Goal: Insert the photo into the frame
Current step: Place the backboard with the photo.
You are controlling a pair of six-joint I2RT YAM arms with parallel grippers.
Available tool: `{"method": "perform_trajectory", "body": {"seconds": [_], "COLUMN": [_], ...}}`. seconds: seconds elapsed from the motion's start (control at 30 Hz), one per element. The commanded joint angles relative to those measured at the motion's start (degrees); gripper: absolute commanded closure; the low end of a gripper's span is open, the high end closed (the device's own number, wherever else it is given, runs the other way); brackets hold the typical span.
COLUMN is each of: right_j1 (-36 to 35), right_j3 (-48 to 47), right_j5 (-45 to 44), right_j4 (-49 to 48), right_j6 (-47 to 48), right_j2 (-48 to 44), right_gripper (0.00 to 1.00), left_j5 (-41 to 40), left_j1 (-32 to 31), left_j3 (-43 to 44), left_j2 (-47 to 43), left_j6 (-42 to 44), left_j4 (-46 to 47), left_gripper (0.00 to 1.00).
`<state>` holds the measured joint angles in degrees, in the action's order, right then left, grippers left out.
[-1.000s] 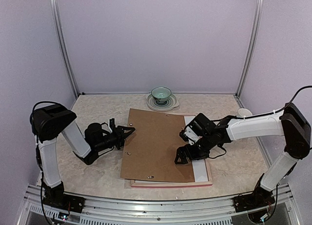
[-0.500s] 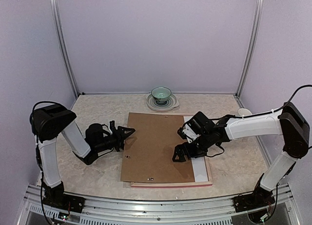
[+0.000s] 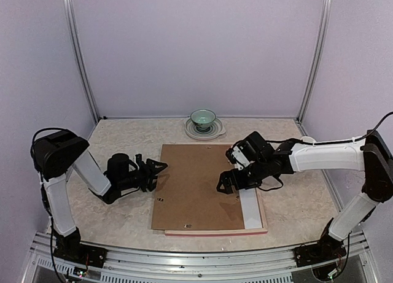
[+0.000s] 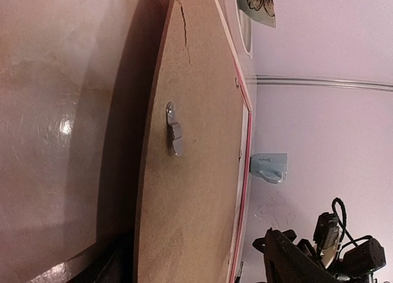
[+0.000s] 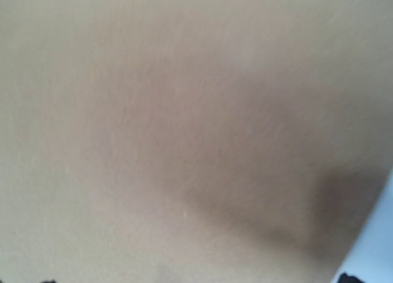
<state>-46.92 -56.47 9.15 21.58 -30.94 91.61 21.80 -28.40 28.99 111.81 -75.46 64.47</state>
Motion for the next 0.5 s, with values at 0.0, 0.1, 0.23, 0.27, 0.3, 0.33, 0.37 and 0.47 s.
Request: {"method": "perform_trajectory", "body": {"seconds": [0.0,0.1,0.23,0.27,0.3,0.33,0.37,0.47], "right_j1": [2.5,6.4,10.3,10.9,11.3,11.7,12.1,13.6], "right_j3": [0.5,2.9,5.8,6.2,6.5,6.9,7.4,8.7], "right_j5": [-6.3,-7.3,-8.1,-8.4,-8.5,-8.7,-8.7,-7.8], "right_j4": [0.1,-0.7,-1.2,-1.2,-1.1,-1.3,-1.6,-3.1], "right_j6": [-3.3,-6.2,-8.5,-8.7,-9.0,-9.3,-9.9,-11.8], "right_j2": [-5.0,-7.2,-8.5,-8.3,-8.2,-8.0,-7.9,-7.4], "right_gripper": [0.01,0.01,0.01,0.01,0.01,0.01,0.01,0.01], "left_j5": [-0.6,-0.9,-1.2,-1.3,-1.5,-1.6,-1.7,-1.6], "left_j1": [0.5,0.5,0.1,0.0,-0.2,-0.3,-0.5,-0.7], "left_j3": [1.6,3.3,5.8,6.4,7.1,7.6,7.9,8.5], "left_j2": [-3.4,-4.9,-5.8,-5.9,-6.0,-6.1,-6.1,-6.0], "left_j6": [4.5,6.9,9.9,10.6,11.3,11.8,12.1,12.3], "left_j4": [-7.8,-12.7,-18.8,-20.4,-22.0,-23.0,-23.4,-23.6], "left_gripper": [0.29,0.29,0.29,0.28,0.28,0.28,0.28,0.28]}}
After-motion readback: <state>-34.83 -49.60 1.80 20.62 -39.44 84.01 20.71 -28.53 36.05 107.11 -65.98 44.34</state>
